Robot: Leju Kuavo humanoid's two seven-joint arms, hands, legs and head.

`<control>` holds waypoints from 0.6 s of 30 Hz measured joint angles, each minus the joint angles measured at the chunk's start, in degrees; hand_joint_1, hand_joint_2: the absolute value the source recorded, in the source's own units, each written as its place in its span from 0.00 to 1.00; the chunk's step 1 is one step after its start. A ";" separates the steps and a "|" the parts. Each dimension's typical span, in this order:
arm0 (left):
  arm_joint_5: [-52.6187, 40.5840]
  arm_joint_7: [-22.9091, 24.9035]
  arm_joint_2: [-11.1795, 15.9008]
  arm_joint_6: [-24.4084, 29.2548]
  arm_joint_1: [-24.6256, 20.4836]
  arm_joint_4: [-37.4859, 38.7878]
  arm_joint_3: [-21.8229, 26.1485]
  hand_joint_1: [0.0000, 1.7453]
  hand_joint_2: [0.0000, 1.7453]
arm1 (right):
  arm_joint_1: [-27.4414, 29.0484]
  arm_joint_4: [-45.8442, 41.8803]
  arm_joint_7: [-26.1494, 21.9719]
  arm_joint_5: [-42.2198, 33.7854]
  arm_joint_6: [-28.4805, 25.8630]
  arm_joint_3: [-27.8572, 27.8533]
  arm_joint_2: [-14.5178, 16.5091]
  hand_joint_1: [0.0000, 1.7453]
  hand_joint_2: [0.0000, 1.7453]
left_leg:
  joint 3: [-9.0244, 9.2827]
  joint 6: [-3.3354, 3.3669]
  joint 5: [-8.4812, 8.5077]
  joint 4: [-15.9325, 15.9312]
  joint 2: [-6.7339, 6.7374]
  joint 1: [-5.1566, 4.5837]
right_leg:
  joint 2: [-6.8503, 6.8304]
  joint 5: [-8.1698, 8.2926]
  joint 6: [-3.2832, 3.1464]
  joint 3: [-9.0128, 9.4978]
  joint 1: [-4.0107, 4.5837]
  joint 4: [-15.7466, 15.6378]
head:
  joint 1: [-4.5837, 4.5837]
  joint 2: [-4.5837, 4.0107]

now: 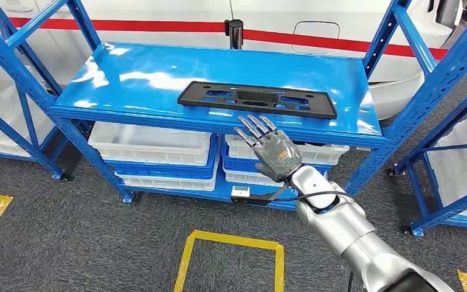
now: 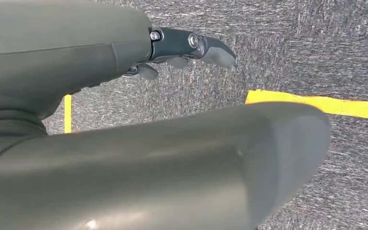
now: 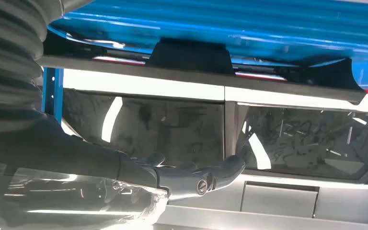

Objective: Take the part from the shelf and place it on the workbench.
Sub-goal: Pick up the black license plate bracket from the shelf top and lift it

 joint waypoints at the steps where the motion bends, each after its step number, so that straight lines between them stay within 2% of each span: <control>1: -0.01 -0.05 0.00 0.00 0.00 0.01 0.04 0.00 0.00 | 0.02 -0.15 0.00 0.02 0.02 -0.07 -0.01 0.00 1.00 | 0.00 0.00 0.00 0.00 0.00 0.00 | 0.00 0.00 0.00 0.00 0.00 0.00 | 0.00 0.00; 6: -0.07 -0.29 -0.01 -0.05 0.00 0.02 0.25 0.00 0.00 | 0.11 -1.13 0.18 0.55 0.71 -0.58 -0.02 0.00 1.00 | 0.00 0.00 0.00 0.00 0.00 0.00 | 0.00 0.00 0.00 -0.01 0.00 0.00 | -0.01 0.00; 8: -0.07 -0.44 0.02 -0.16 0.00 0.02 0.31 0.00 0.00 | 0.22 -1.35 0.26 0.85 1.12 -0.65 -0.01 0.00 1.00 | -0.17 0.11 -0.14 0.33 -0.03 0.00 | 0.02 0.11 0.20 0.01 -0.44 -0.06 | -0.02 0.00; 10: 0.13 -0.60 0.09 -0.15 -0.01 0.02 0.39 0.00 0.00 | 0.40 -1.47 0.26 1.16 1.51 -0.66 0.07 0.00 1.00 | -0.42 0.44 -0.28 0.69 -0.04 -0.03 | 0.05 0.29 0.50 0.00 -0.84 -0.21 | -0.06 0.00; 13: 0.55 -0.71 0.13 0.05 -0.06 0.02 0.66 0.00 0.00 | 0.55 -2.00 0.26 1.50 1.87 -0.79 0.19 0.00 1.00 | 0.61 1.50 0.77 -1.44 0.15 -0.12 | 0.03 0.50 1.11 0.06 -0.09 -0.91 | 0.02 0.00; 14: 0.57 -0.75 0.06 0.07 -0.11 0.02 0.76 0.00 0.00 | 0.51 -2.22 0.26 1.52 1.90 -0.87 0.16 0.00 1.00 | 1.29 2.03 1.43 -2.71 0.27 -0.06 | 0.01 0.13 1.11 -0.41 0.19 -0.16 | 0.13 0.00; 15: 0.57 -0.79 -0.02 0.08 -0.18 0.02 0.87 0.00 0.00 | 0.49 -2.35 0.26 1.54 1.95 -0.96 0.09 0.00 1.00 | 1.89 2.42 1.99 -3.84 0.39 0.03 | -0.03 -0.70 0.90 -1.61 0.38 1.95 | 0.29 0.00; 17: 0.60 -0.83 -0.14 0.08 -0.29 0.02 1.10 0.00 0.00 | 0.63 -2.38 0.26 1.55 2.08 -1.02 -0.07 0.00 1.00 | 2.11 2.89 2.23 -4.43 0.43 0.14 | -0.06 -2.98 0.53 -5.75 0.11 9.16 | 0.46 0.00; 18: 0.62 -0.83 -0.16 0.02 -0.31 0.02 1.21 0.00 0.00 | 0.88 -2.38 0.26 1.55 2.11 -1.03 -0.14 0.00 1.00 | 2.09 2.85 2.07 -4.44 0.35 0.13 | -0.07 -3.73 0.68 -7.97 -0.03 12.67 | 0.50 0.00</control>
